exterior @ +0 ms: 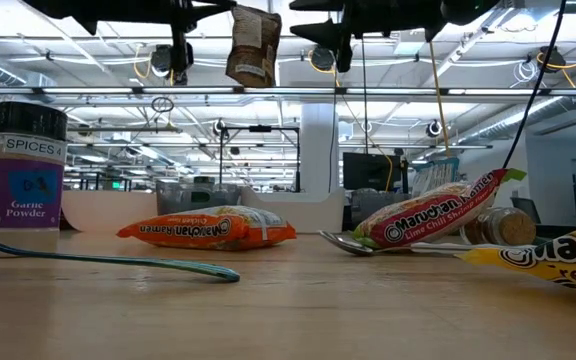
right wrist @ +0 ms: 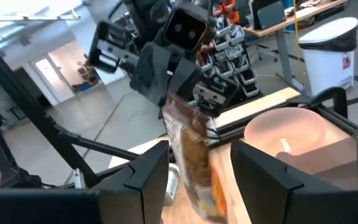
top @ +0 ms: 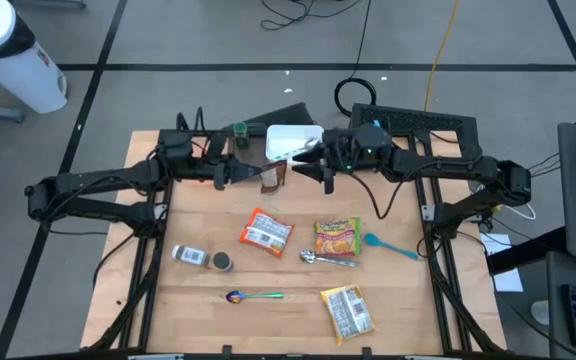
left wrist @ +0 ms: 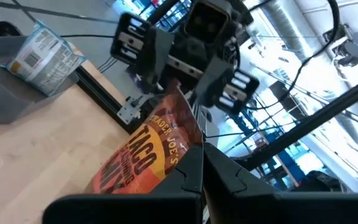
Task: Pick & Place Food Item
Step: Put the orange seasoning pack into the left black bin
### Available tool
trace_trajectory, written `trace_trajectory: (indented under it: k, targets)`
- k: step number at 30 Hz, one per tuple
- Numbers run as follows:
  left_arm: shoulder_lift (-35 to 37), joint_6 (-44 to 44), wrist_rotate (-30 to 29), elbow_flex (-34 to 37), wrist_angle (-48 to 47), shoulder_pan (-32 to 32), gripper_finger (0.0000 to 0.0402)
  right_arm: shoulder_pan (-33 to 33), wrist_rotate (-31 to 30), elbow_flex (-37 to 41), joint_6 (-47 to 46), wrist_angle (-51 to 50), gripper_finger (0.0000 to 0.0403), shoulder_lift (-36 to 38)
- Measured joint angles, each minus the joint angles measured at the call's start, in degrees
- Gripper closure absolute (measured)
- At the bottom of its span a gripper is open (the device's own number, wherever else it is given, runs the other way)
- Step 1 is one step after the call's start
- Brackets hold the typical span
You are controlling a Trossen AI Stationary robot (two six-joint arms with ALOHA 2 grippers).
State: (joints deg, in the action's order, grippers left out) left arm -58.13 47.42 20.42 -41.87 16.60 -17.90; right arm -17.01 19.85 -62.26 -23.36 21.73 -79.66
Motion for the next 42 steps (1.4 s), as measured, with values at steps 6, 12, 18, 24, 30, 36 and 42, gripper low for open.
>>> trace_trajectory:
  k: [6, 12, 18, 24, 30, 36, 42]
  targets:
    - [0.0, -0.4, -0.1, 0.0, 0.5, 0.9, 0.0401, -0.3, 1.3, 0.0, -0.2, 1.9, 0.0238, 0.0]
    - [0.0, -0.8, -0.1, 0.0, 2.5, 1.7, 0.0401, 0.1, 1.3, 0.0, -1.8, 4.8, 0.0238, -2.1]
    - [-0.4, -0.8, 0.0, 0.0, 2.8, 2.0, 0.0401, 0.3, 5.7, 0.0, -8.5, 15.9, 0.0238, -6.7]
    - [-0.4, -0.8, 0.0, 0.0, 3.1, 2.0, 0.0401, 0.2, 6.0, 0.0, -11.7, 20.1, 0.0238, -8.3]
    - [-0.4, -1.2, 0.0, 0.0, 3.1, 2.0, 0.0401, 0.2, 7.4, 0.0, -11.0, 19.7, 0.0242, -8.4]
    - [-0.4, -1.8, -0.7, 0.0, 3.2, 1.9, 0.0401, 0.2, 7.5, 0.0, -10.8, 18.1, 0.0272, -8.4]
    - [-0.4, -1.8, -0.9, 0.0, 3.2, 1.8, 0.0401, 0.2, 7.5, 0.0, -10.4, 18.2, 0.0317, -8.3]
